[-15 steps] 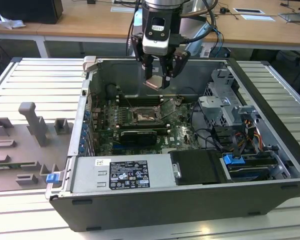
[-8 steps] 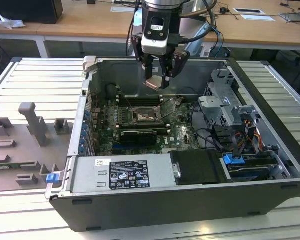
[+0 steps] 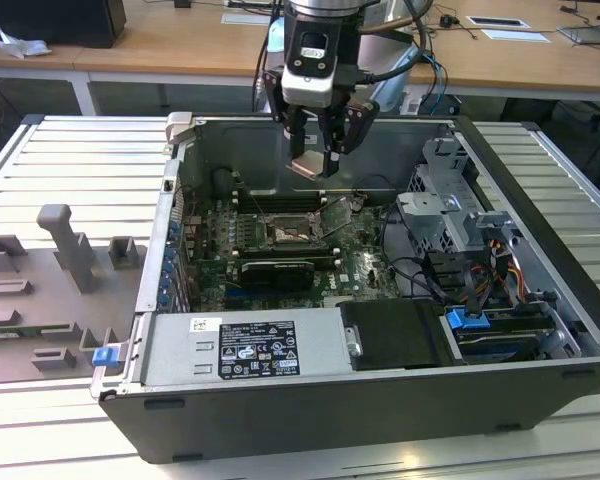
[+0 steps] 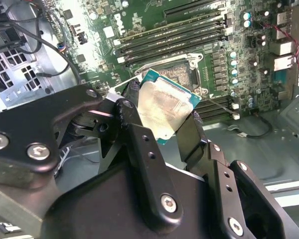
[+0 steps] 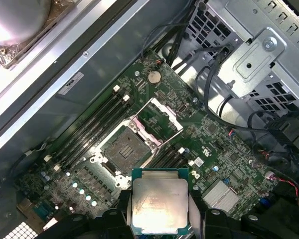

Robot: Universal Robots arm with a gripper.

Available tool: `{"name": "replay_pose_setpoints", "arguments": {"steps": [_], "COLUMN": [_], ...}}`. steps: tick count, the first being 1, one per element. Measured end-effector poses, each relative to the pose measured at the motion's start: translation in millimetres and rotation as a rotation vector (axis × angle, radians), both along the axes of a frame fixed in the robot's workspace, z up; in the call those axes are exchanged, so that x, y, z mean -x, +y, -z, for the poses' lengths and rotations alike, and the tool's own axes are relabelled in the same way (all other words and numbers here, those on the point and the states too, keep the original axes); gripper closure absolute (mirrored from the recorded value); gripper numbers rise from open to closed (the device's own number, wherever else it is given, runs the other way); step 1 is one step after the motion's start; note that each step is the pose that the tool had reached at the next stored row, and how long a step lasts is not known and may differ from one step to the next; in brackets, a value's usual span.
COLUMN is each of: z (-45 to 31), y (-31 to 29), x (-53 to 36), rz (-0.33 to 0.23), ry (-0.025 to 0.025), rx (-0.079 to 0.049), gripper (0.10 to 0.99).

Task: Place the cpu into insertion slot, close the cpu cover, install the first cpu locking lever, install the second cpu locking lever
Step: 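Place the cpu into insertion slot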

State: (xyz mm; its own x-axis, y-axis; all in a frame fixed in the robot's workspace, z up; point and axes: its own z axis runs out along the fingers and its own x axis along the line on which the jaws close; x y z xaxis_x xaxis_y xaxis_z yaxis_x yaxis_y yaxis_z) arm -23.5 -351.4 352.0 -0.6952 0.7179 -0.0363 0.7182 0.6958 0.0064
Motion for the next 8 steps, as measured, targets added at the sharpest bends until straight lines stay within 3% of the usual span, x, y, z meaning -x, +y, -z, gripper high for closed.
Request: {"name": "replay_pose_setpoints", "arguments": {"steps": [4, 8], "z": [0.6, 1.3], "y": [0.1, 0.0], "x": [0.2, 0.1], "rz": [0.012, 0.021], "ry": [0.0068, 0.0069], "rx": [0.001, 0.000], "gripper": [0.545, 0.545]}}
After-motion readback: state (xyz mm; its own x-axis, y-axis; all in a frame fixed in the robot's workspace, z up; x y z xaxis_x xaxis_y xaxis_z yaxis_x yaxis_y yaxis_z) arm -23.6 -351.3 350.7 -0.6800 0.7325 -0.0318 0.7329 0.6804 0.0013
